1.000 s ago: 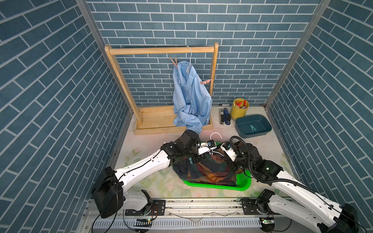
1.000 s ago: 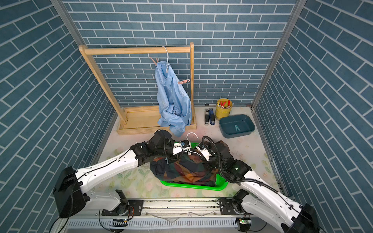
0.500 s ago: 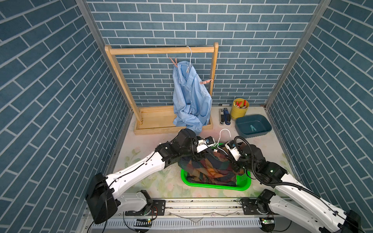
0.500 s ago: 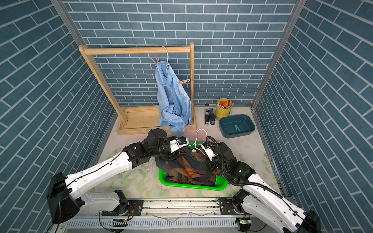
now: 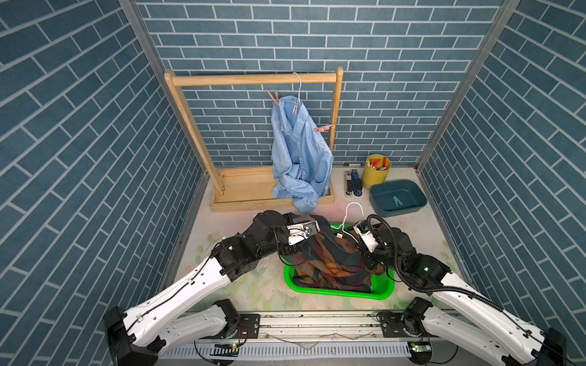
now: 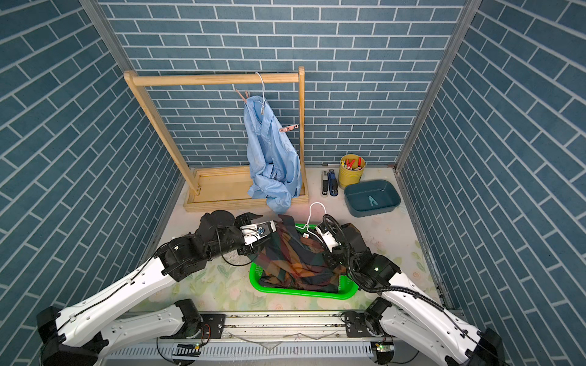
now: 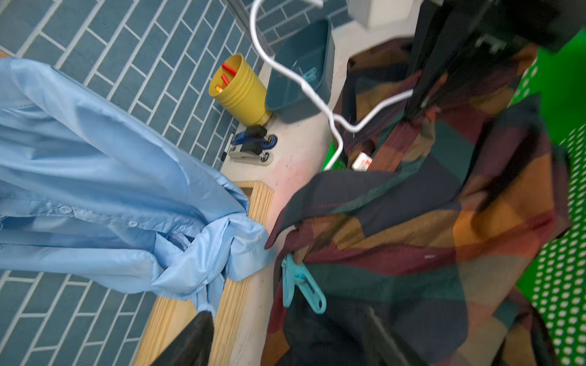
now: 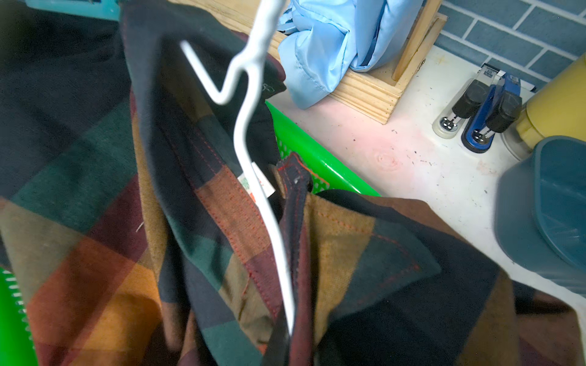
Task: Remove the clothespins securing long-sleeve shirts to the hanger
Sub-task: Remove the clamp from the hanger.
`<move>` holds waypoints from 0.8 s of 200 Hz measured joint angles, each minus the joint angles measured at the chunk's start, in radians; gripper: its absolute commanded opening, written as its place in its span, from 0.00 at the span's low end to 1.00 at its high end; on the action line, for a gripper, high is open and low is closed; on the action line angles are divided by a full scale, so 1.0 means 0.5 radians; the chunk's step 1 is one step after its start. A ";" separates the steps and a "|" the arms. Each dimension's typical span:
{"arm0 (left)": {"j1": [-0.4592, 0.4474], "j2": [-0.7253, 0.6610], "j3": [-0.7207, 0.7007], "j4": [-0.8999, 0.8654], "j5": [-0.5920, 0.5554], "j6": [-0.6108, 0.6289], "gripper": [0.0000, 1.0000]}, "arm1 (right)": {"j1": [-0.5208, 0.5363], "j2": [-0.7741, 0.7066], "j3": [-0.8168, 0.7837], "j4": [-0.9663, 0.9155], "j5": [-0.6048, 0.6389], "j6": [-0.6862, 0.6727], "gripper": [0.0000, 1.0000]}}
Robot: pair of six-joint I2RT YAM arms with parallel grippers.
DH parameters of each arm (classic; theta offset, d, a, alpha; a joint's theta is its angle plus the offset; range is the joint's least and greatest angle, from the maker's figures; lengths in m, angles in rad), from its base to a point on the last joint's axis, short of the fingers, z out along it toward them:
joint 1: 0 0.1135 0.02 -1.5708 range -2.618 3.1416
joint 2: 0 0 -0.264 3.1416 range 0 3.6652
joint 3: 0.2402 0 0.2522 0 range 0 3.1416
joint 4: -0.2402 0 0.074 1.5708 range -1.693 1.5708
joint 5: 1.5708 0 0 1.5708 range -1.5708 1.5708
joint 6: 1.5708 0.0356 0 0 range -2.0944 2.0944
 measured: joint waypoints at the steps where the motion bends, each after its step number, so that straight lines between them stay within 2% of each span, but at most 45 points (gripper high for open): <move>1: -0.006 -0.001 -0.005 -0.002 -0.011 0.008 0.74 | 0.001 0.000 0.002 0.000 0.001 0.000 0.00; 28: -0.122 -0.018 -0.125 -0.037 -0.180 0.124 0.71 | 0.008 -0.001 0.014 0.000 0.016 -0.001 0.00; 70: -0.130 -0.022 -0.175 0.001 -0.297 0.188 0.68 | 0.021 -0.001 0.014 0.000 0.020 -0.001 0.00; 160: -0.072 0.143 -0.166 0.130 -0.189 0.212 0.57 | 0.047 -0.003 0.014 0.000 0.021 0.000 0.00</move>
